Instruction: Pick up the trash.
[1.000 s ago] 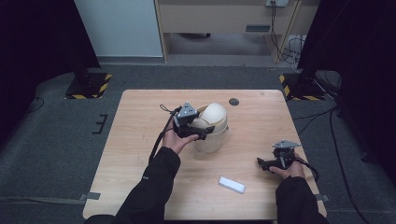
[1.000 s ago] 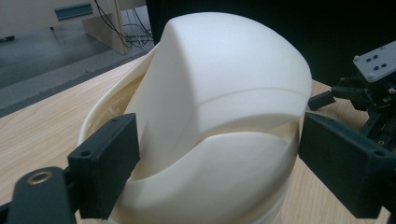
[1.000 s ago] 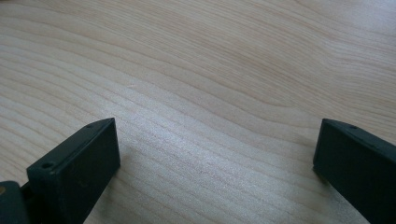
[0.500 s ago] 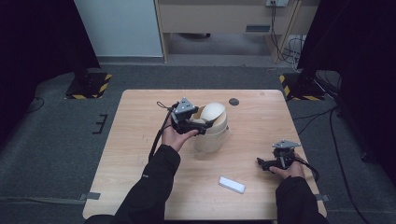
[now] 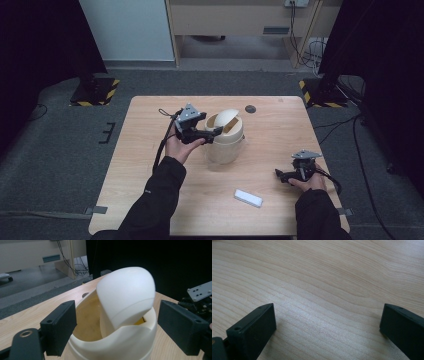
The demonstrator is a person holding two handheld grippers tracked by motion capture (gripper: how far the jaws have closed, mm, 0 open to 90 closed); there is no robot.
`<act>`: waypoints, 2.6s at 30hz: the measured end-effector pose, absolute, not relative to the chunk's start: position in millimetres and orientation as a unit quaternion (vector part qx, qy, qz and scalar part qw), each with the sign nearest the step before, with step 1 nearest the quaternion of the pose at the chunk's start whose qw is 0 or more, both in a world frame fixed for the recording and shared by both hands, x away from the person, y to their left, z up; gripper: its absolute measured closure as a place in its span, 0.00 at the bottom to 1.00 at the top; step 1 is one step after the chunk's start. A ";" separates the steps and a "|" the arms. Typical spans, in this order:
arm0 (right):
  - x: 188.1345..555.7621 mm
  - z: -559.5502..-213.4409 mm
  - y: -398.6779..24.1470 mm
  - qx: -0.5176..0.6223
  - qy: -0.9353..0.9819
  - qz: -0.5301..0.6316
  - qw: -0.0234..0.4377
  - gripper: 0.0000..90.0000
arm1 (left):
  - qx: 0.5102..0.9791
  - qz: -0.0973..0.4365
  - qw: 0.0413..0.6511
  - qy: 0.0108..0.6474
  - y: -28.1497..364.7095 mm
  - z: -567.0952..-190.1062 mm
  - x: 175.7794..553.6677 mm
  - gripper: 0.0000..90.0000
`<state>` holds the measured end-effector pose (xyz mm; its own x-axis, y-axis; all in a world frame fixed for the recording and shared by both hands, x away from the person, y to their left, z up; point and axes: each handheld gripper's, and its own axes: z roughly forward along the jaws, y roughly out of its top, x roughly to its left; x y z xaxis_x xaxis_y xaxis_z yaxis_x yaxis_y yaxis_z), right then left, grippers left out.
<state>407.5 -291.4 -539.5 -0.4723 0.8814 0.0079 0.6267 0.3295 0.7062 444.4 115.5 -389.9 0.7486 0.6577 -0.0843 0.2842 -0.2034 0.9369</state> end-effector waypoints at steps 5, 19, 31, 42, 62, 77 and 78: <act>407.5 -539.5 -291.4 0.476 0.792 0.330 0.193 0.01 | 0.752 0.169 0.553 0.316 126.8 -388.7 431.1 0.18; 407.5 -539.5 -291.3 0.476 0.792 0.330 0.193 0.01 | 0.763 0.139 0.545 0.318 134.1 -411.2 393.1 0.20; 407.5 -539.5 -291.3 0.476 0.792 0.330 0.193 0.01 | 0.781 0.121 0.522 0.321 127.7 -442.0 372.5 0.24; 407.5 -539.5 -291.3 0.476 0.792 0.330 0.193 0.01 | 0.810 0.094 0.489 0.310 104.9 -472.8 357.4 0.25; 407.4 -539.5 -291.3 0.475 0.793 0.330 0.194 0.01 | 0.842 0.035 0.448 0.297 46.1 -513.5 344.5 0.36; 407.3 -539.5 -291.1 0.475 0.792 0.330 0.194 0.01 | 0.859 0.025 0.416 0.297 24.5 -523.9 344.7 0.54; 407.3 -539.5 -291.2 0.475 0.793 0.330 0.194 0.01 | 0.860 0.026 0.414 0.297 24.4 -524.1 344.9 0.55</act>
